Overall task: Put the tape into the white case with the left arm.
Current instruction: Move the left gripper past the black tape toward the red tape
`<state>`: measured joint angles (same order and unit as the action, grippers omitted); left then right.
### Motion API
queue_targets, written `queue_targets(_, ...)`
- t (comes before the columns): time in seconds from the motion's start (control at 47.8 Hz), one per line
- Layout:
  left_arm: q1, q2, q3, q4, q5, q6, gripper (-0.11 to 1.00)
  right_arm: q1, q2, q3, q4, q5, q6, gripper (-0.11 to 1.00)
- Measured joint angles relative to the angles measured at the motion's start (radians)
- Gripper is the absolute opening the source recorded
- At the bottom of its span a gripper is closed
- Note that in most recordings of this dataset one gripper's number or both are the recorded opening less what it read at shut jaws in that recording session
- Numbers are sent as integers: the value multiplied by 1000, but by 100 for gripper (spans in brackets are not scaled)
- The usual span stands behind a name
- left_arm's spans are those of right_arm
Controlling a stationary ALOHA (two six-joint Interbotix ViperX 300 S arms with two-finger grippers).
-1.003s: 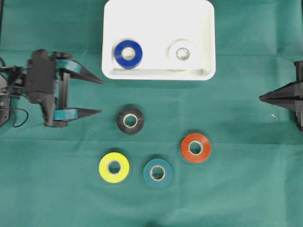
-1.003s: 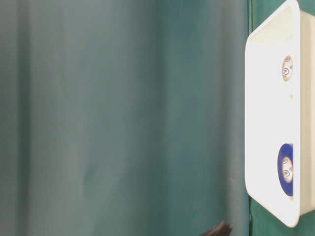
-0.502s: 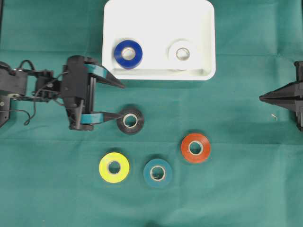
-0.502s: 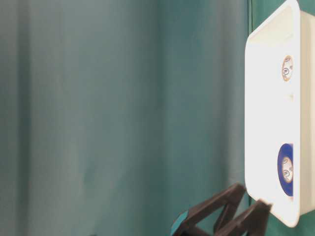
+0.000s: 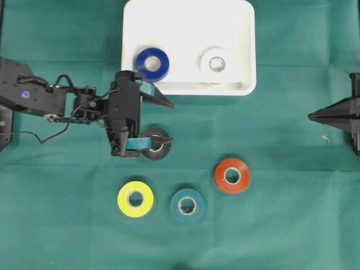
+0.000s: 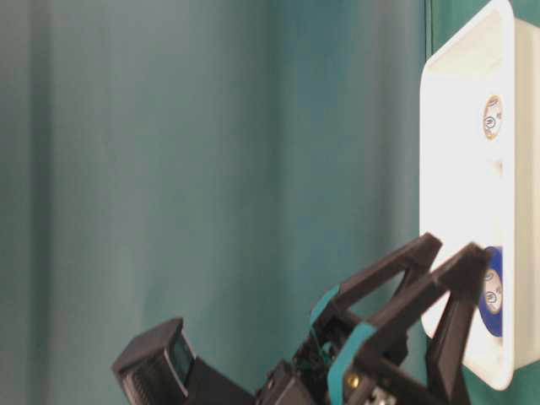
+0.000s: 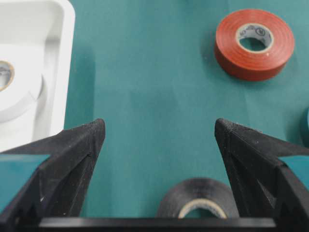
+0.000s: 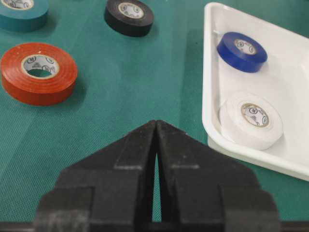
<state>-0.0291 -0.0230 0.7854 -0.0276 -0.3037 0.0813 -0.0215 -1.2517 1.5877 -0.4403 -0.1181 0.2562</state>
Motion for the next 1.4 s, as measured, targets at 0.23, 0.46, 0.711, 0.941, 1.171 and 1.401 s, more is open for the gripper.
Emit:
queue_targets(0.23, 0, 63, -63, 0, 0, 0, 94, 0, 0, 0, 0, 0, 0, -9)
queue_targets(0.46, 0, 110, -121, 0, 0, -2, 94, 0, 0, 0, 0, 0, 0, -9)
queue_targets(0.711, 0, 146, -172, 0, 2, -2, 94, 0, 0, 0, 0, 2, 0, -9)
queue_targets(0.941, 0, 175, -206, 0, 5, 0, 94, 0, 0, 0, 0, 0, 0, -9)
queue_targets(1.171, 0, 216, -252, 0, 31, 0, 94, 0, 0, 0, 0, 0, 0, -9)
queue_targets(1.401, -2, 276, -318, 2, 84, 0, 94, 0, 0, 0, 0, 2, 0, -9)
